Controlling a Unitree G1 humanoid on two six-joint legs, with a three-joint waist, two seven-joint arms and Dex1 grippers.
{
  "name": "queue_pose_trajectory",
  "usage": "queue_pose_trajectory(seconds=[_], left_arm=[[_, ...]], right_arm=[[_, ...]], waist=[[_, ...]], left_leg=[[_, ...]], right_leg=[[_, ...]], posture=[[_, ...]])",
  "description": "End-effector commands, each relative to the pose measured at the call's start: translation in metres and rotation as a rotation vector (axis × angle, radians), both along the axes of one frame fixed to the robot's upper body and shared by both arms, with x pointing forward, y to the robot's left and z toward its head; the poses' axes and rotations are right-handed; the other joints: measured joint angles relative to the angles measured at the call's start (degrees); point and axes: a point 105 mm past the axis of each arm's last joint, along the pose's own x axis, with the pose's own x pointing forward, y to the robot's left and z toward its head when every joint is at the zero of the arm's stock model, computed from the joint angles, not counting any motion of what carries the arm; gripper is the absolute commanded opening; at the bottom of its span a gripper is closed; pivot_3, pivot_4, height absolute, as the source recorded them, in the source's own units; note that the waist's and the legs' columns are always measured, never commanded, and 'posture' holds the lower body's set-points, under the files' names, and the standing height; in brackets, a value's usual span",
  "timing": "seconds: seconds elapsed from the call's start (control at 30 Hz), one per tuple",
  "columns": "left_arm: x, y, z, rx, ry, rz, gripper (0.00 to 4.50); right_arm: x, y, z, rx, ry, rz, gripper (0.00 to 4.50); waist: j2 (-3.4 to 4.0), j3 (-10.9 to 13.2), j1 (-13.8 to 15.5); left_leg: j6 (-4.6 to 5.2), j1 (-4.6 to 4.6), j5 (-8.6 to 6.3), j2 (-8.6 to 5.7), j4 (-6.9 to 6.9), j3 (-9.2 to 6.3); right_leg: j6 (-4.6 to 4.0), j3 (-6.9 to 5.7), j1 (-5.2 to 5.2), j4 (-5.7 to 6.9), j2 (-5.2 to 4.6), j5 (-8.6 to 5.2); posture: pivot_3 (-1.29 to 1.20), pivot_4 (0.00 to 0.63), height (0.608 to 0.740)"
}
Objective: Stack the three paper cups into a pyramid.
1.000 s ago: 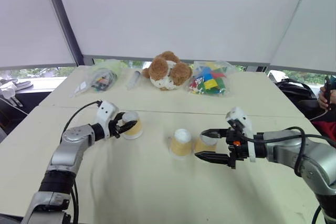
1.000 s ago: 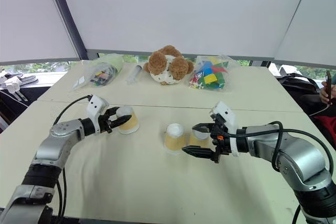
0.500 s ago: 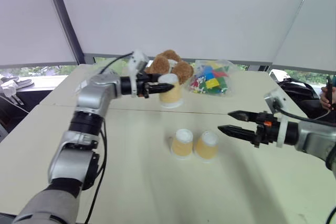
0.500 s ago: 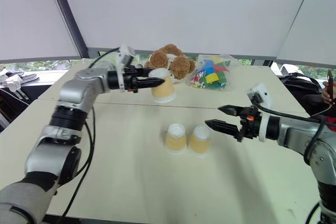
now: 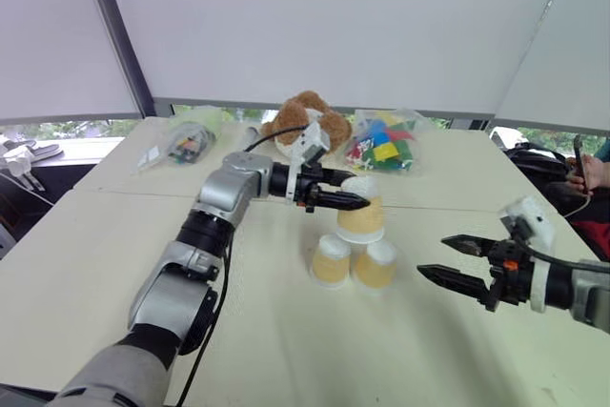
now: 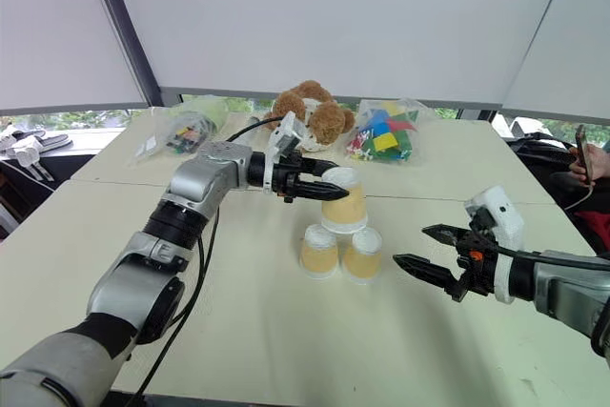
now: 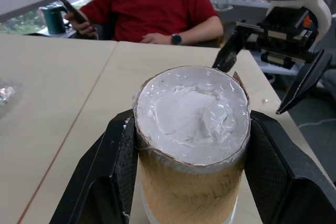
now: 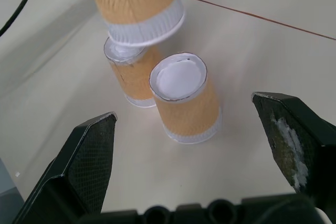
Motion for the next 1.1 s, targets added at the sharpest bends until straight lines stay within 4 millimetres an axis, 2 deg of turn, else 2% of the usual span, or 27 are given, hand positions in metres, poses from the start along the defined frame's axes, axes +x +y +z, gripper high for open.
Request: queue_pose_trajectory(seconds=[0.03, 0.43, 0.47, 0.5, 0.53, 0.57, 0.8, 0.97, 1.1], left_arm=[[-0.006, -0.009, 0.009, 0.021, -0.061, -0.050, 2.21], [-0.011, -0.012, -0.013, 0.102, -0.098, -0.095, 2.21], [-0.011, -0.012, -0.014, 0.110, -0.100, -0.097, 3.24], [-0.010, -0.011, -0.015, 0.114, -0.098, -0.095, 3.53], [-0.010, -0.010, -0.016, 0.117, -0.097, -0.091, 4.10], [-0.009, -0.010, -0.016, 0.115, -0.097, -0.086, 4.46], [-0.009, -0.009, -0.010, 0.086, -0.099, -0.078, 4.46], [-0.020, -0.002, 0.013, 0.017, -0.087, -0.132, 4.46], [-0.027, 0.015, 0.040, -0.061, -0.067, -0.142, 4.46]], right_arm=[[-0.003, 0.001, 0.007, -0.015, -0.039, -0.004, 4.50], [-0.001, 0.002, 0.008, 0.030, -0.062, -0.023, 4.50], [0.000, 0.002, 0.008, 0.031, -0.063, -0.023, 4.50], [0.000, 0.002, 0.008, 0.032, -0.065, -0.023, 4.50], [0.001, 0.002, 0.008, 0.033, -0.066, -0.022, 4.50], [0.001, 0.002, 0.008, 0.035, -0.067, -0.022, 4.50], [0.004, 0.002, 0.007, 0.042, -0.067, -0.020, 4.50], [0.007, 0.004, 0.004, 0.045, -0.061, -0.010, 4.50], [0.010, 0.004, 0.003, 0.052, -0.063, -0.003, 4.50]], waist=[[0.00, 0.00, 0.03], [0.02, -0.01, -0.03], [0.02, -0.01, -0.02], [0.02, -0.01, -0.02], [0.02, -0.01, -0.02], [0.01, -0.01, -0.01], [0.02, -0.01, -0.01], [0.03, -0.01, -0.03], [0.03, -0.02, -0.18]], left_leg=[[0.00, -0.01, 0.00, -0.02, 0.00, -0.04], [0.01, -0.03, 0.00, -0.02, -0.03, -0.17], [0.00, -0.03, 0.00, -0.02, -0.03, -0.17], [0.01, -0.03, 0.00, -0.02, -0.03, -0.18], [0.01, -0.03, 0.00, -0.02, -0.03, -0.18], [0.01, -0.03, 0.00, -0.02, -0.03, -0.18], [0.01, -0.03, 0.01, -0.02, -0.02, -0.19], [0.01, -0.03, 0.01, -0.02, -0.02, -0.19], [0.01, -0.01, 0.01, -0.01, -0.02, -0.21]], right_leg=[[0.00, 0.00, 0.01, 0.00, 0.00, 0.00], [0.01, 0.00, 0.02, 0.00, 0.06, -0.01], [0.01, 0.00, 0.02, 0.00, 0.06, -0.01], [0.01, 0.00, 0.02, 0.00, 0.06, -0.01], [0.01, 0.00, 0.02, 0.00, 0.06, -0.01], [0.01, 0.00, 0.02, 0.00, 0.06, -0.01], [0.01, 0.00, 0.04, 0.00, 0.06, 0.00], [0.01, 0.00, 0.04, 0.00, 0.06, 0.00], [0.02, -0.01, 0.03, 0.04, 0.07, -0.01]], posture=[[0.00, 0.150, 0.740], [0.00, 0.150, 0.740], [0.00, 0.150, 0.740], [0.00, 0.150, 0.740], [0.00, 0.150, 0.740], [0.00, 0.150, 0.740], [0.00, 0.150, 0.740], [0.00, 0.150, 0.740], [0.00, 0.150, 0.740]])
